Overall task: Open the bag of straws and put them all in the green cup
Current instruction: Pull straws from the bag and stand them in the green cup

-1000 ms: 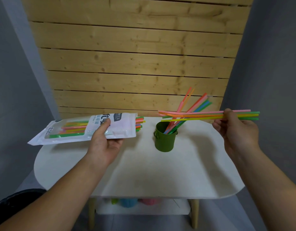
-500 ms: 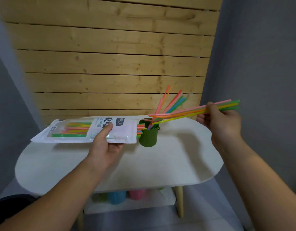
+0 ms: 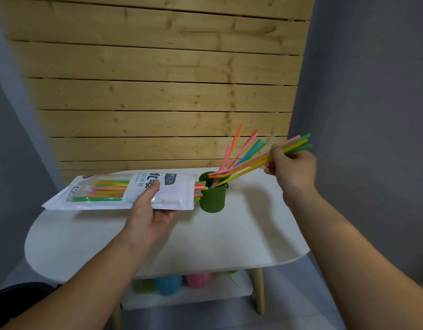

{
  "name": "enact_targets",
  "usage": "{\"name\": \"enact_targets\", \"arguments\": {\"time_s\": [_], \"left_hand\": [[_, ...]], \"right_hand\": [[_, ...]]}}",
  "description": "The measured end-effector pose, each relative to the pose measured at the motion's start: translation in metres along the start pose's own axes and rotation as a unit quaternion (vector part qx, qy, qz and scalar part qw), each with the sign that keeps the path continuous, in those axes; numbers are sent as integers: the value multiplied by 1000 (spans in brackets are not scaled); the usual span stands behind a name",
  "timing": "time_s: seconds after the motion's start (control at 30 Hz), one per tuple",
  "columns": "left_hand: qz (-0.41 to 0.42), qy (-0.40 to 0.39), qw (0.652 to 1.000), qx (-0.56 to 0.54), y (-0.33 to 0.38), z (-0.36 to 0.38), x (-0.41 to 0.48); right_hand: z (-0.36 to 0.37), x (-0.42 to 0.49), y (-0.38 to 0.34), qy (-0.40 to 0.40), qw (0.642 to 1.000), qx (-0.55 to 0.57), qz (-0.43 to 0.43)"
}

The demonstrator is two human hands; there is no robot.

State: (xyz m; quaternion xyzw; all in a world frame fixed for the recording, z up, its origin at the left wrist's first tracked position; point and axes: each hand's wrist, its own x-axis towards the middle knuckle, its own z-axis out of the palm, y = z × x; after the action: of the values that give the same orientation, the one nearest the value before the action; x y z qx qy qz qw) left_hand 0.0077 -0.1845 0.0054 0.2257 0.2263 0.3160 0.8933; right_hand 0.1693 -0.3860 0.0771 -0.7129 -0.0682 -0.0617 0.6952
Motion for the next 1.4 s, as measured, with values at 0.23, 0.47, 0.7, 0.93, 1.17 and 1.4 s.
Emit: {"name": "enact_targets", "arguments": {"time_s": [0.23, 0.47, 0.7, 0.93, 1.17, 1.4], "left_hand": [[7, 3, 1000, 8, 4, -1, 2], [4, 3, 1000, 13, 8, -2, -2], [3, 3, 1000, 13, 14, -3, 0], [-1, 4, 1000, 26, 17, -4, 3], [0, 6, 999, 32, 21, -5, 1], [10, 1, 999, 36, 22, -2, -3]], "right_hand": [[23, -2, 3, -25, 996, -65, -48], [46, -2, 14, -39, 999, 3, -14], [69, 5, 41, -66, 997, 25, 14], [88, 11, 56, -83, 995, -58, -14], [90, 7, 61, -71, 989, -99, 80], [80, -45, 30, -295, 939, 12, 175]]}}
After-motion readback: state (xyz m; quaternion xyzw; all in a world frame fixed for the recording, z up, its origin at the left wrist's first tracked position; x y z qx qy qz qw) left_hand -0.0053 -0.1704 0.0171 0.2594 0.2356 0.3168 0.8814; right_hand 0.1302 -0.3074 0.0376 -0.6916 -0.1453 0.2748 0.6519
